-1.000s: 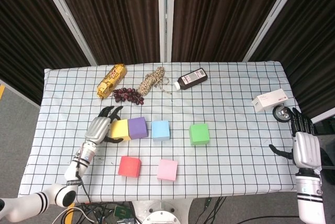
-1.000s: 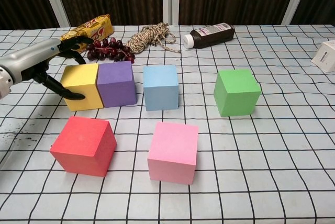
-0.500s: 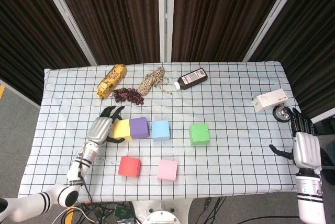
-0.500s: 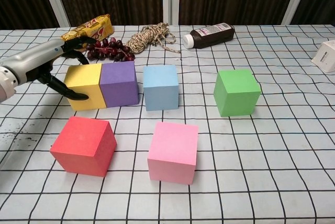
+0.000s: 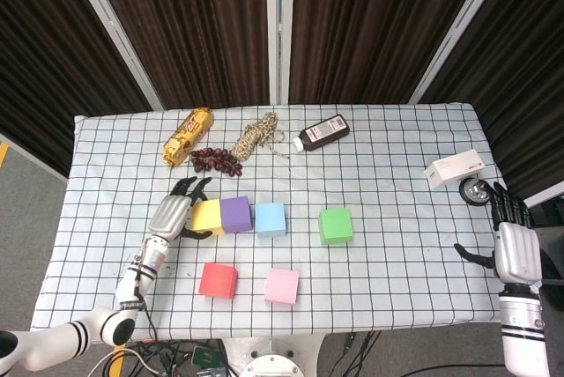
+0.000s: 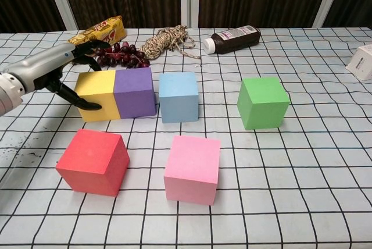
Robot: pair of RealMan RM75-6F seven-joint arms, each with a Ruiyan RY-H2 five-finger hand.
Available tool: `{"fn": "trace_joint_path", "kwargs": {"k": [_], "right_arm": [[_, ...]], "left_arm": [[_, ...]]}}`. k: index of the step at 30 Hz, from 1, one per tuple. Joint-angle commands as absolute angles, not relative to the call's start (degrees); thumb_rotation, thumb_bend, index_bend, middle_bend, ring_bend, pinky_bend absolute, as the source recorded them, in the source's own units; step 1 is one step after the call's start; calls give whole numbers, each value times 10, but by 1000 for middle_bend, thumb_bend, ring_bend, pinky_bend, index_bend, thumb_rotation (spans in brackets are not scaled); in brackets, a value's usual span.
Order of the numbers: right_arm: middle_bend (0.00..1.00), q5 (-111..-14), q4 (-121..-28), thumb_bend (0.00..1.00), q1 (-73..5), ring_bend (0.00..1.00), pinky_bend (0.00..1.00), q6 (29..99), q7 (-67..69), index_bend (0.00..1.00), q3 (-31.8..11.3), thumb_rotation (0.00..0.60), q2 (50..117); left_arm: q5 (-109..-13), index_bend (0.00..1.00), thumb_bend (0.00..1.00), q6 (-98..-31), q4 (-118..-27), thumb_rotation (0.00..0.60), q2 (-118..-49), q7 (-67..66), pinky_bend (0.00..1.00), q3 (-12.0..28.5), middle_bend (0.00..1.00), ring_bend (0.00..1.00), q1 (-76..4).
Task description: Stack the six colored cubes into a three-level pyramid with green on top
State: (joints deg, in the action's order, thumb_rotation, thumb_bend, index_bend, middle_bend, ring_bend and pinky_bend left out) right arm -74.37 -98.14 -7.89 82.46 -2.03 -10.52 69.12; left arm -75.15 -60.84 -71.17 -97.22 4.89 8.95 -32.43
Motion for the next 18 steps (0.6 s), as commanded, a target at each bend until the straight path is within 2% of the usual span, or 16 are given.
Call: {"fn": "trace_joint_path", "kwargs": {"k": [1, 5, 11, 18], "right_arm": [[0, -744, -981, 25, -79, 0, 0, 824, -20, 0, -105, 600, 691], [0, -744, -980, 24, -79, 0, 0, 824, -18, 0, -105, 600, 691], [0, -743, -980, 25, -79, 0, 0, 823, -19, 0, -105, 600, 691], [0, -742, -980, 25, -80, 0, 0, 822, -21, 0, -105, 600, 692]], "left_arm": [[-752, 43, 94, -608, -713, 600, -971, 50, 31, 89, 396, 32, -325], [-756, 43, 62, -606, -714, 600, -969, 56, 29, 88, 319, 32, -325], [-753, 27, 0, -599, -716, 600, -964, 61, 25, 87, 144, 21, -326], [-756, 19, 0, -602, -722, 600, -960, 65, 22, 86, 116, 9, -324]]}}
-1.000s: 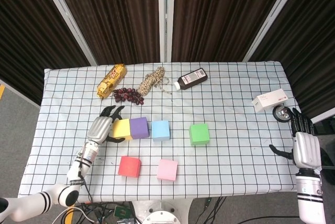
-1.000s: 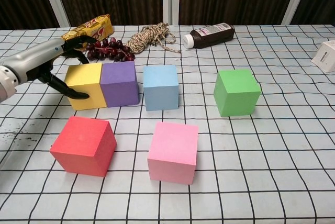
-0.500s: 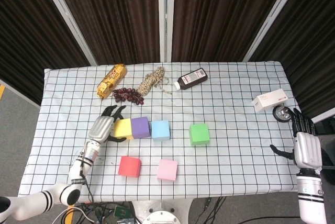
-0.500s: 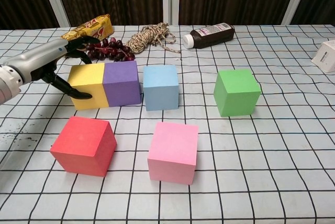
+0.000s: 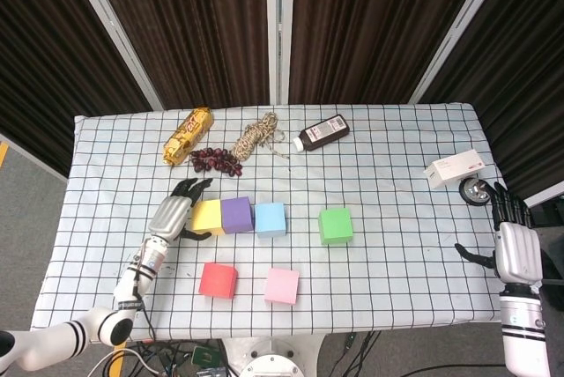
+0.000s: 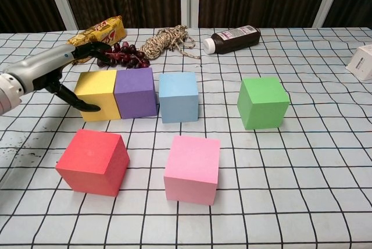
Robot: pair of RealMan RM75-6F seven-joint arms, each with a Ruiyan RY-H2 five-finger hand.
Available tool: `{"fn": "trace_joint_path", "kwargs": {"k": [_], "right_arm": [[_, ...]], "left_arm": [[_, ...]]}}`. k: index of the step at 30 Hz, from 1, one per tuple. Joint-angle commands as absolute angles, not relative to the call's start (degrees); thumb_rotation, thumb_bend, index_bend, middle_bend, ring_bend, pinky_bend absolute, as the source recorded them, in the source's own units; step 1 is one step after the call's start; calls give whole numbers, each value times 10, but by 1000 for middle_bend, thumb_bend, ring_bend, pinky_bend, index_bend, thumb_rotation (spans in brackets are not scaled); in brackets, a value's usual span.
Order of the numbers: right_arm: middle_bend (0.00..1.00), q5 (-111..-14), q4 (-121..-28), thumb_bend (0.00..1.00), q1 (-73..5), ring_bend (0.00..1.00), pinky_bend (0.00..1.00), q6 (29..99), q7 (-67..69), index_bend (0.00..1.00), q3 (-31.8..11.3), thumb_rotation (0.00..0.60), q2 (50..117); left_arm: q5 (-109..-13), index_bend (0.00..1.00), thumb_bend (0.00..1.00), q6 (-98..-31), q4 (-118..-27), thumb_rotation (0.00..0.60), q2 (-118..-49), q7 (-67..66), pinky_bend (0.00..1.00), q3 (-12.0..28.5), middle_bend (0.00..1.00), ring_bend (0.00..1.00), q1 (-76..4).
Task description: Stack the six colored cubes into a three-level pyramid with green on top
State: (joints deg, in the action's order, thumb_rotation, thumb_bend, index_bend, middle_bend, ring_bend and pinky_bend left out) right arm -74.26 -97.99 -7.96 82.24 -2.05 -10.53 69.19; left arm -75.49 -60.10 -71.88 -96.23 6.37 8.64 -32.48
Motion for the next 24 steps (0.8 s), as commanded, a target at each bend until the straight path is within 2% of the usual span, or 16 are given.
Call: {"fn": "trace_joint_path", "kwargs": {"k": [1, 7, 15, 20, 24], "right_arm": [[0, -742, -980, 25, -80, 0, 0, 821, -21, 0, -105, 600, 692], [0, -753, -996, 24, -87, 0, 0, 819, -26, 0, -110, 600, 682], [0, -764, -1046, 24, -127, 0, 0, 774, -51, 0, -121, 600, 654], [0, -784, -1084, 31, -178, 0, 0, 728, -79, 0, -136, 600, 652], [0, -769, -1093, 41, -235, 0, 0, 662, -68, 0, -155, 600, 673]], "left_arm": [[-757, 18, 0, -604, -725, 600, -959, 66, 22, 86, 116, 8, -323], [-773, 18, 0, -637, -789, 600, -910, 56, 20, 76, 112, 0, -301], [-794, 18, 0, -724, -921, 600, -790, 55, 20, 51, 112, 0, -231], [-789, 19, 0, -796, -939, 600, -739, 36, 20, 47, 112, 0, -179], [-761, 22, 0, -819, -925, 600, -719, 46, 20, 52, 121, 0, -149]]}}
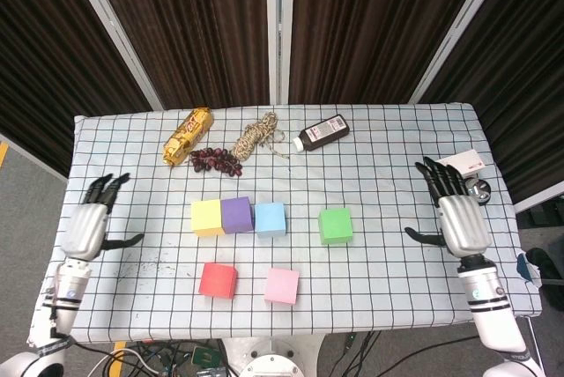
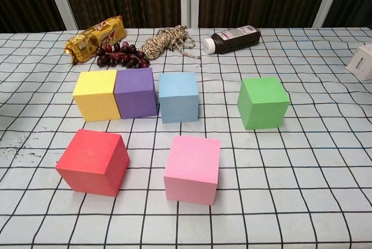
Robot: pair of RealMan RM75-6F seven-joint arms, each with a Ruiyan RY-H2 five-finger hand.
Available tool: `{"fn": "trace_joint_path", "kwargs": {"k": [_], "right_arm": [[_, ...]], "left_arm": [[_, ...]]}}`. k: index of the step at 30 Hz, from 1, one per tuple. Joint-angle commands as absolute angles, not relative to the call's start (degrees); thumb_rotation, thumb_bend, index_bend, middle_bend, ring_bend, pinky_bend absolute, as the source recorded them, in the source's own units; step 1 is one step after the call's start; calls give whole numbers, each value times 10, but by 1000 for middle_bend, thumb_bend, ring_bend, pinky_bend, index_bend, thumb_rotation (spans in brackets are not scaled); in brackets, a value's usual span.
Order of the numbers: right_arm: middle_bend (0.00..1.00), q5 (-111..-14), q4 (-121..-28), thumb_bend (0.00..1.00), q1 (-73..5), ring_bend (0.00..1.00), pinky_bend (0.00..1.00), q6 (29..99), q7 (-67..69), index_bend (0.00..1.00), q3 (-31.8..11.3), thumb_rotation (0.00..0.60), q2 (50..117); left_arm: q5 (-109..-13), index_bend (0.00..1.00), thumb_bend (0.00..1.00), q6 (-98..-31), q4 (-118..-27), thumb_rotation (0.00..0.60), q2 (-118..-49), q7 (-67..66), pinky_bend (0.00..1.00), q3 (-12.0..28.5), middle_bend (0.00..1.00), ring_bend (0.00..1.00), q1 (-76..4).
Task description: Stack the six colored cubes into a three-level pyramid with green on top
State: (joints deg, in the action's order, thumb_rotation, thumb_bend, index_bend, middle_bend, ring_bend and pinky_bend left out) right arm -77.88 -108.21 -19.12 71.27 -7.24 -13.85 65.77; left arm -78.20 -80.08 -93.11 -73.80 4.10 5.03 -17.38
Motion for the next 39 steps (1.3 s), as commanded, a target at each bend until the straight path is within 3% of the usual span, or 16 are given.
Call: {"fn": "trace_joint_path", "kwargs": {"k": [1, 8, 14, 29, 39], "right_arm": [[0, -764, -1092, 41, -249, 0, 0, 647, -67, 0, -159, 600, 679], [47, -736, -1044, 40, -349, 0, 0, 561, -127, 0, -165, 600, 763], [50, -646, -992, 39, -412, 0, 0, 504, -196, 0, -158, 600, 829], [76, -550, -892, 51, -486, 0, 0, 523, -269, 0, -149, 600, 973], [133, -498, -815, 65, -539, 0, 0, 489, -281, 0, -162, 600, 1027]], "left_arm": [[-755, 23, 0, -823, -918, 600, -717, 50, 20, 54, 126, 0, -143], [-742, 26, 0, -869, -846, 600, -730, 61, 20, 62, 137, 0, -103], [-747, 26, 0, -878, -805, 600, -740, 93, 20, 54, 137, 0, -77], [-767, 27, 0, -885, -738, 600, -774, 173, 20, 51, 137, 0, -40], [-779, 27, 0, -892, -735, 600, -773, 188, 20, 54, 137, 0, -27]]}}
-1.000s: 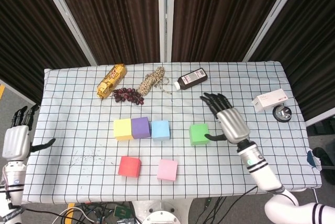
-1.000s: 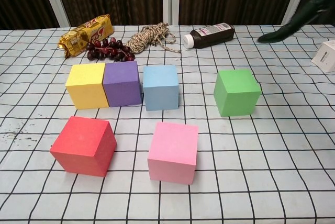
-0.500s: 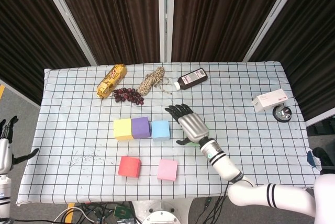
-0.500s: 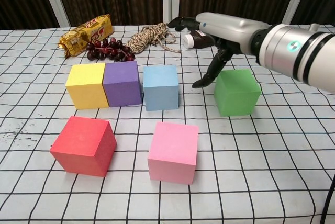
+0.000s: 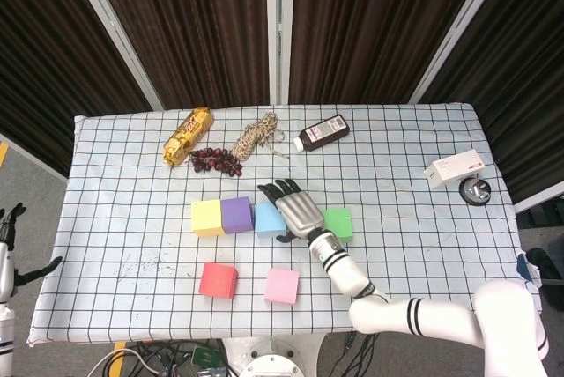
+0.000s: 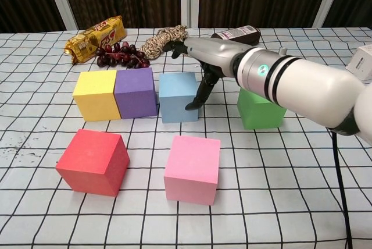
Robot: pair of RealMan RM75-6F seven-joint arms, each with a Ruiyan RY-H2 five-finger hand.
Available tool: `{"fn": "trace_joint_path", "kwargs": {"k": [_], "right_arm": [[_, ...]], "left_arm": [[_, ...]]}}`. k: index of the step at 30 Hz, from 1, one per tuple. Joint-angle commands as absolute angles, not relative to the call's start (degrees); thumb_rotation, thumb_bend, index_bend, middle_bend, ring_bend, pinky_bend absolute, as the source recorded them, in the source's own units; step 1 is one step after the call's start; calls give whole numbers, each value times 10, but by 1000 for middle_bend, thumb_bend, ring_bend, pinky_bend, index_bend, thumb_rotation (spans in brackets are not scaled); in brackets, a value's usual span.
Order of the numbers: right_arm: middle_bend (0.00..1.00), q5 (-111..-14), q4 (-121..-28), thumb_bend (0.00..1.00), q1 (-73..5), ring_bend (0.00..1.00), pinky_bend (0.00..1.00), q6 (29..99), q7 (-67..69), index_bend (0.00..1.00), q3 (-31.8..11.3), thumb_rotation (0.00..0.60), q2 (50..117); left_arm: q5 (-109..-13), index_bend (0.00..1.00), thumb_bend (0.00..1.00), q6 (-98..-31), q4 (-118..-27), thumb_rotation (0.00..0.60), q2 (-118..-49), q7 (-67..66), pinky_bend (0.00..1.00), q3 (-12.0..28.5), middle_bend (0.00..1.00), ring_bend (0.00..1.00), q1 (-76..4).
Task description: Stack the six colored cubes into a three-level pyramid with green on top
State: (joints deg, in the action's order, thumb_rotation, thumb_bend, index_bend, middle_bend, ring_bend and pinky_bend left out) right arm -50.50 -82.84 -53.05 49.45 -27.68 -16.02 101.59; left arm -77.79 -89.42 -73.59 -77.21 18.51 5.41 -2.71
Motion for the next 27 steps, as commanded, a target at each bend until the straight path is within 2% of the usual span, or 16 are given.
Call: {"fn": "trace_joint_path", "kwargs": {"k": [1, 6, 14, 21, 27], "right_arm": [[159, -498, -811, 68, -541, 0, 0, 490, -281, 0, -161, 600, 1030], [300, -507, -789, 87, -547, 0, 0, 501, -281, 0, -156, 600, 1045], [421, -531, -778, 118, -546, 41, 0, 518, -276, 0, -148, 600, 1043], [444, -566, -775, 122, -551, 51, 0, 487, -238, 0, -150, 600, 1007], [445, -585, -740, 122, -568, 51, 0, 458, -211, 0, -153, 600, 1006]], "left_arm": [[-780, 27, 0, -889, -733, 600, -773, 189, 20, 54, 137, 0, -27], [-784, 26, 0, -879, -727, 600, -778, 196, 20, 54, 137, 0, -27], [-789, 27, 0, -872, -727, 600, -779, 214, 20, 59, 137, 0, -27], [-791, 27, 0, -862, -725, 600, -779, 222, 21, 60, 137, 0, -28], [-791, 27, 0, -856, -721, 600, -782, 225, 20, 61, 137, 0, -27]]}}
